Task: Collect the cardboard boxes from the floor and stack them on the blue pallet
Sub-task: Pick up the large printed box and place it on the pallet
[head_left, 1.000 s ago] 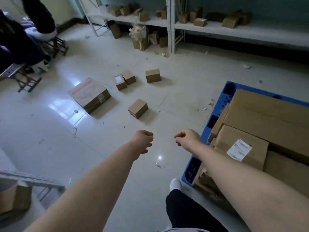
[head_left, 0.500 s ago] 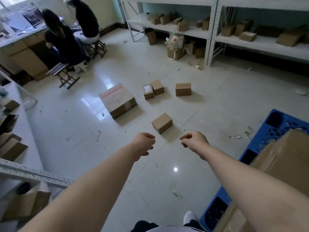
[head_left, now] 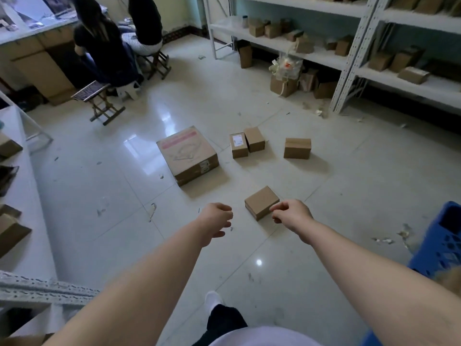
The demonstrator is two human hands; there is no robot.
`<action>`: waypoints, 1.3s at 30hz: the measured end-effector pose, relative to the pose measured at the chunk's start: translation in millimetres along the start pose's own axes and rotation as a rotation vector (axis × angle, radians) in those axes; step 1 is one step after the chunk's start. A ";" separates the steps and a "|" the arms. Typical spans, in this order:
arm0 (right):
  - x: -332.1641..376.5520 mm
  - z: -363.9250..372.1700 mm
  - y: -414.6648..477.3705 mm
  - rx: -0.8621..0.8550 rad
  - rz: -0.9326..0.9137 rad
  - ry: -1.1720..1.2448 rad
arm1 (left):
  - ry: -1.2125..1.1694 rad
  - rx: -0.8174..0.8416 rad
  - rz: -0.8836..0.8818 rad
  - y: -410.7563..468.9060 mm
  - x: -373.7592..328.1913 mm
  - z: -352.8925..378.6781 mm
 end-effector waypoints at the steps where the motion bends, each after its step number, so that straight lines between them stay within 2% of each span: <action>1: 13.8 12.3 10.3 0.001 -0.009 0.007 | -0.029 -0.011 -0.004 12.4 1.1 -18.6; 9: 103.4 113.4 110.4 -0.029 0.020 0.006 | -0.138 -0.121 -0.119 117.2 7.7 -169.5; 19: 169.8 179.0 281.5 0.054 0.120 -0.032 | -0.145 -0.139 -0.224 262.4 -26.9 -252.0; 23: 210.6 197.6 347.4 0.095 0.170 -0.051 | -0.134 -0.139 -0.323 313.3 -47.9 -295.5; 27: 256.5 212.9 409.8 0.090 0.178 -0.078 | -0.184 -0.215 -0.346 367.3 -68.3 -337.9; 35: 324.1 274.5 506.4 0.095 0.192 -0.075 | -0.153 -0.107 -0.365 469.7 -87.3 -400.8; 39: 348.9 311.1 553.5 0.042 0.242 -0.040 | -0.125 -0.040 -0.382 533.5 -85.5 -442.2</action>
Point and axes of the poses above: each hand's wrist, its own y-axis towards the middle knuckle, its own z-axis out of the palm, x = y × z, the point moved 2 cm from there along y, towards the middle knuckle, and after that the axes turned 11 degrees about y, right-handed, at the moved point
